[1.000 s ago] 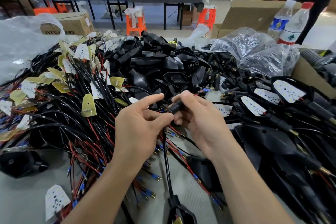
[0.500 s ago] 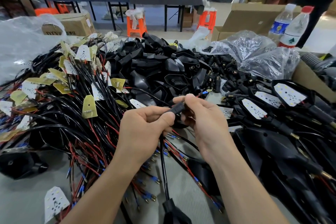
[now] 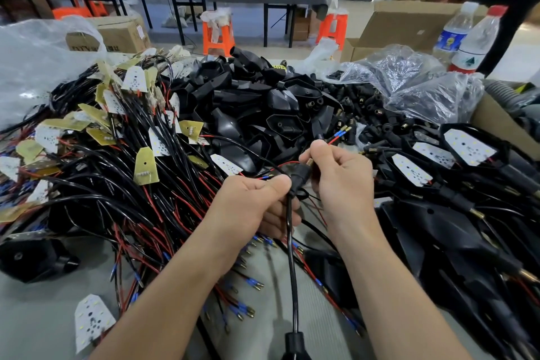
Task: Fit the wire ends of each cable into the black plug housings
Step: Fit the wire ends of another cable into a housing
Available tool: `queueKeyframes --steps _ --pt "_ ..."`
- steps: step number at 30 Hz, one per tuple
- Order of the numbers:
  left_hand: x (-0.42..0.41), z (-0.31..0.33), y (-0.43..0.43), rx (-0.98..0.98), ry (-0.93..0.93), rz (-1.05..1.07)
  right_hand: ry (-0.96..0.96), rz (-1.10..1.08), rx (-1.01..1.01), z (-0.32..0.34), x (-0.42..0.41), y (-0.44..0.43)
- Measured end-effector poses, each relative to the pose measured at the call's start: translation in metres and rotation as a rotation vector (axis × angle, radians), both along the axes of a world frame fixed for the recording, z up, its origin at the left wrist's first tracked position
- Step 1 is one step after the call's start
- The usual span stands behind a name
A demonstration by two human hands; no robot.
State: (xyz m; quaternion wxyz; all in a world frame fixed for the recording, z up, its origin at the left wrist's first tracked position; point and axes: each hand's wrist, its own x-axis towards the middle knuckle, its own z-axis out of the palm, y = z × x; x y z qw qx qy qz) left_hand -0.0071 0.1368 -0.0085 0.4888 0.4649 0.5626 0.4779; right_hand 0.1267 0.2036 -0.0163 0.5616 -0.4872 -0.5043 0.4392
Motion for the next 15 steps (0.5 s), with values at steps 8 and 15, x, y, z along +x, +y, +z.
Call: queueKeyframes --steps 8,15 --pt "0.007 -0.007 -0.009 0.174 0.429 0.052 -0.207 -0.146 0.107 -0.007 0.003 0.005" --pt "-0.012 0.004 -0.005 -0.119 -0.108 -0.377 0.533 -0.108 -0.011 0.003 0.009 0.010"
